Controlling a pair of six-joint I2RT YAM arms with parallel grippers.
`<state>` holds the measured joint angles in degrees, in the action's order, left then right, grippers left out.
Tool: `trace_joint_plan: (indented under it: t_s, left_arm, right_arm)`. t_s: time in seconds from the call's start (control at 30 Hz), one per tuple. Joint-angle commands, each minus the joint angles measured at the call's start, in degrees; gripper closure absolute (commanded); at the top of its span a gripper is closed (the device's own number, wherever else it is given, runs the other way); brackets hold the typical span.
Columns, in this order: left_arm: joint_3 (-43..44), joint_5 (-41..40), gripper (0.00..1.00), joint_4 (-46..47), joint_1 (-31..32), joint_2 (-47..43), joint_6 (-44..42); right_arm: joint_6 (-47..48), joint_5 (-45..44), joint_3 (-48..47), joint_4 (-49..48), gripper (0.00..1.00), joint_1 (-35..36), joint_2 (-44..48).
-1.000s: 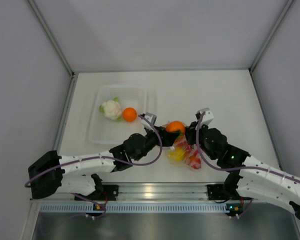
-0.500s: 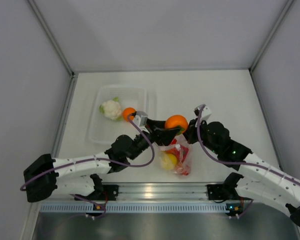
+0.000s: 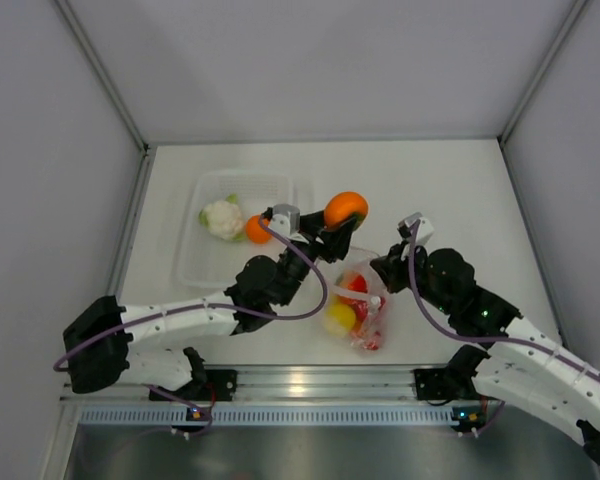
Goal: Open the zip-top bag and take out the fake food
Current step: Pick up the fake fruit from the zipper food storage bag, then place the fake fruit in the bin.
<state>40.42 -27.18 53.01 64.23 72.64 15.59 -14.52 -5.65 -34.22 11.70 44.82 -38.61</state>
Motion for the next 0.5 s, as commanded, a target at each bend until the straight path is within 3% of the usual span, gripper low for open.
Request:
trace_joint_plan:
  t_s: [0.0,0.17,0.27,0.33,0.37,0.47]
  left_arm:
    - [6.84,-9.98,1.00,-2.36,0.11,0.31,-2.67]
    - [13.09,-25.69,1.00,-19.92,-0.15,-0.04,-1.27]
    - [15.30,-29.24,1.00,-32.30,-1.64,-2.23,2.06]
    - [14.68,-29.25,1.00,-37.43,-4.01,-3.55,4.96]
    - [14.51,-29.07,1.00,-45.81,-5.24,-4.78,7.23]
    - [13.20,-19.78,1.00,-58.17,-14.19,-6.54,20.05]
  right_arm:
    - [1.17,-2.34,-1.73,3.40,1.00,-0.17,-0.06]
    - [-2.79,-12.70,-3.66,7.80,1.00,-0.17,0.11]
    - [-4.02,-17.00,-5.50,10.44,1.00,-0.17,0.82]
    - [-4.11,-19.47,-7.17,12.80,1.00,-0.17,1.69]
    - [-4.11,-21.66,-7.79,13.43,1.00,-0.17,2.04]
    - [-2.97,-24.31,-10.25,16.32,1.00,-0.26,2.23]
